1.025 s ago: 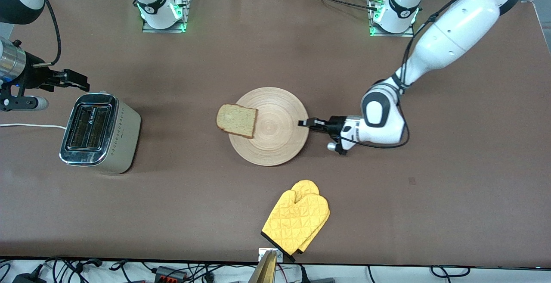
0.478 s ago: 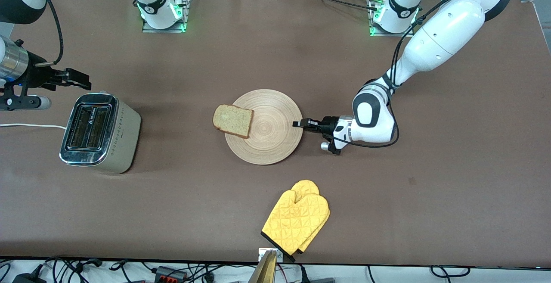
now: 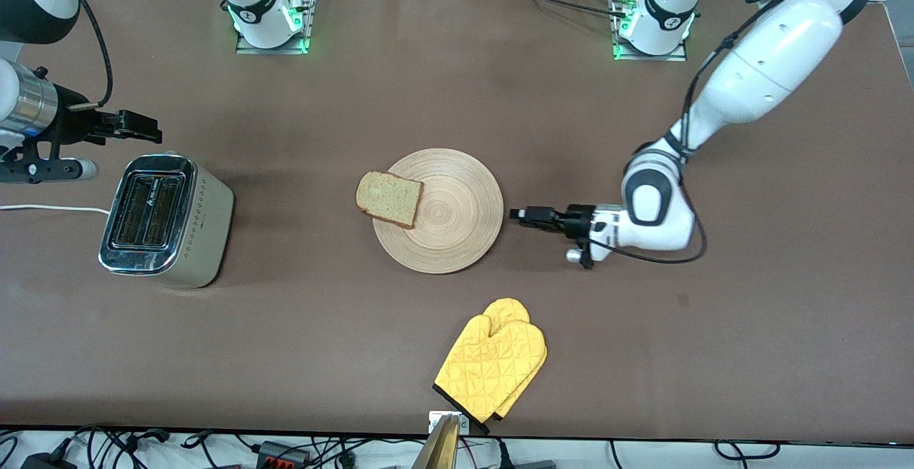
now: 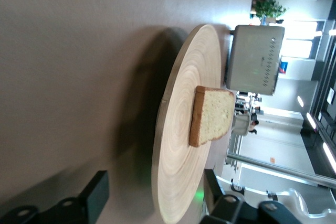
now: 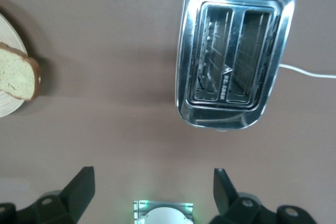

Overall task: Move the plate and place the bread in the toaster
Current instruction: 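Withdraw the left gripper while the right gripper reaches toward the bread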

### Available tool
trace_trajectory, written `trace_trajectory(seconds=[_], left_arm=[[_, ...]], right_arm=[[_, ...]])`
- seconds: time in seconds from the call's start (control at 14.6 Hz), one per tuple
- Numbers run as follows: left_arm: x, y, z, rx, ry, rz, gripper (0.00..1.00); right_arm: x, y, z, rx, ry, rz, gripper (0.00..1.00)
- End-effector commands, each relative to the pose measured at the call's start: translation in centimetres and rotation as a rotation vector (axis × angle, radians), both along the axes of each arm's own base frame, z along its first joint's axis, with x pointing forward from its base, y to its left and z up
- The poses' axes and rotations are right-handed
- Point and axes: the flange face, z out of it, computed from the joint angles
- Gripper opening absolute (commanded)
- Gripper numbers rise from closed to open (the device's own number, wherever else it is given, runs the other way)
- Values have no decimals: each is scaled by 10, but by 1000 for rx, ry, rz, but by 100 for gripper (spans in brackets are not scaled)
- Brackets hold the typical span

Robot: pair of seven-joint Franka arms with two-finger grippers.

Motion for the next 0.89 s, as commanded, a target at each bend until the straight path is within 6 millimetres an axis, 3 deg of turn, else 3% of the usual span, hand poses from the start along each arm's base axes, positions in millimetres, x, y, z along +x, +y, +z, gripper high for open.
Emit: trace_trajectory(seconds=[0.0,0.21,0.34,0.48,0.68,0.82], left_arm=[[18,55,20,34,-85,-95,100],[31,115,41,87,-123,-228,100],[35,151,62,170,-138,-310,100],[43,187,88,271,-107,-409,100],[55,224,153,412,-2,-508,100],[58,229,195,517,64,-542,100]], right_arm=[[2,11,-6,54,32,-15,100],[3,4,-44,273,118,-197,100],[6,8,-67,297,122,-232,100],[3,27,-106,296,82,-243,100],[-17,62,-152,389,34,-324,100],[-27,76,-169,399,9,-345,100]])
